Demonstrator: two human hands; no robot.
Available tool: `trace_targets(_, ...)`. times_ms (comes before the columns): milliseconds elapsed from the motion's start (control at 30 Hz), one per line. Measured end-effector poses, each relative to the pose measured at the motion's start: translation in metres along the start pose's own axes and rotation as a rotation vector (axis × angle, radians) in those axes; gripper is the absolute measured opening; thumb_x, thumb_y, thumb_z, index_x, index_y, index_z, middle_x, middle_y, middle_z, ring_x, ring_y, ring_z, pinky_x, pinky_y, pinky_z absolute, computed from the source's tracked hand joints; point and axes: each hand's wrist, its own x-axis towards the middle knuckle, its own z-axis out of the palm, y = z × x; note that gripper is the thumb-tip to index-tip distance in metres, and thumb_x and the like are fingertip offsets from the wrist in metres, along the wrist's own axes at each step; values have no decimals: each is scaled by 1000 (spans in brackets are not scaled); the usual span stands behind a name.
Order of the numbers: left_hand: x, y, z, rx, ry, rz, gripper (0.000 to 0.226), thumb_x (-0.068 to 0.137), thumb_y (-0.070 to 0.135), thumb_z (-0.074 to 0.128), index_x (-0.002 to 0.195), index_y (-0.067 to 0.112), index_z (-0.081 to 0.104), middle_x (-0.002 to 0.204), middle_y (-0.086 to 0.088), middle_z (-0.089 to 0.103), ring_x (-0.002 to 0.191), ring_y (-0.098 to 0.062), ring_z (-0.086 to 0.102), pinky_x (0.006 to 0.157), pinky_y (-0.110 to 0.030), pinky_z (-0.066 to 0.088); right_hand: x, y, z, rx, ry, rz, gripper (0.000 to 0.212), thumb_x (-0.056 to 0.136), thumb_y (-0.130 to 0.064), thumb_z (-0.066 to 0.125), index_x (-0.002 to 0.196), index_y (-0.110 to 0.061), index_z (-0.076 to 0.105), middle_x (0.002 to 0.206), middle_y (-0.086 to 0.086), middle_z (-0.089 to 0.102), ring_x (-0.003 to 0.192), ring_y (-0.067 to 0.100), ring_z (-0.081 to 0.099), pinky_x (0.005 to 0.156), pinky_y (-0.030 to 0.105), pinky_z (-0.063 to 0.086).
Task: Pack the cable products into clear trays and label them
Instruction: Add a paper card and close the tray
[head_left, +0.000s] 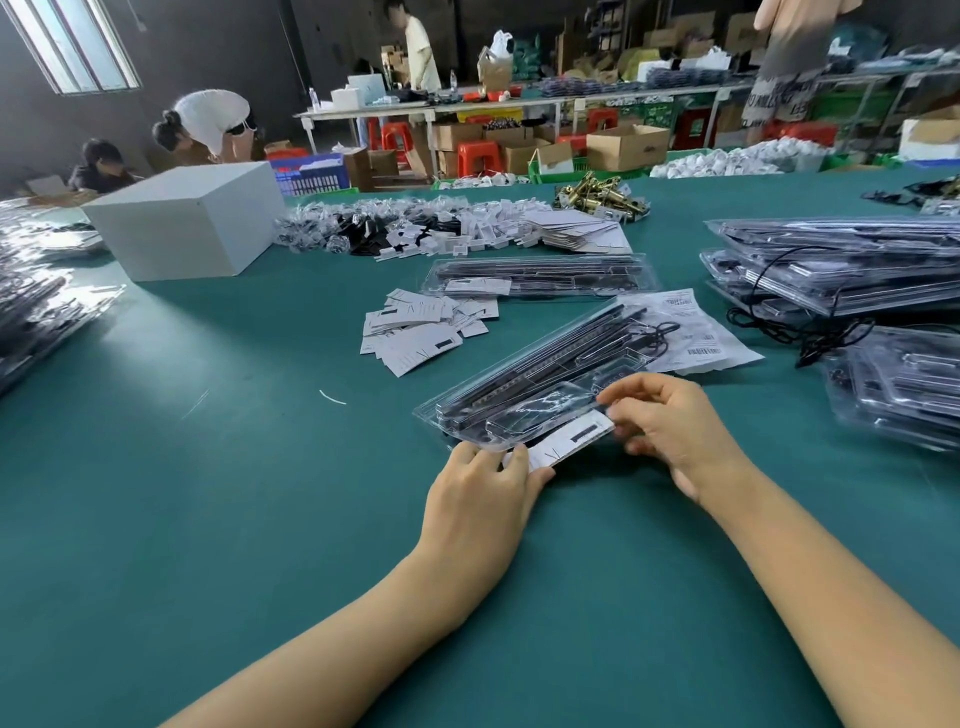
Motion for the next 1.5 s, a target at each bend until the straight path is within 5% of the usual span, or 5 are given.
trace_targets(133,-1,0,0,22,-15,-22,25,78,36,77,72,12,72,57,1,61,53,-21,56,50,-24,47,0,-2,-2,-205,-31,72,27,85,-30,70,80,-4,66,74,4,70,62,14,70,55,28,54)
trace_targets(300,-1,0,2,28,7,-34,25,74,35,81,78,12,74,63,0,65,53,-21,57,50,-24,48,-7,-4,7,-244,-28,70,17,79,-14,76,69,-1,69,69,11,72,65,24,72,77,44,59)
trace_targets(600,-3,-1,6,-10,15,-43,24,78,30,77,82,7,74,69,-7,68,58,-26,57,50,-27,50,-16,-12,15,-427,61,52,13,79,-12,73,82,-11,60,69,3,68,57,16,69,70,40,60)
trace_targets(933,3,-1,2,120,99,-8,25,81,29,63,61,15,67,61,-1,68,48,-17,52,54,-19,36,-18,-23,14,212,40,325,12,75,10,72,81,5,63,76,14,68,61,17,69,53,21,55)
trace_targets(1500,4,-3,4,-47,39,-105,38,82,18,74,53,13,50,44,-1,48,44,-23,47,44,-23,36,-21,-17,21,198,-2,239,18,78,15,66,88,-1,65,77,14,68,60,17,69,54,20,56)
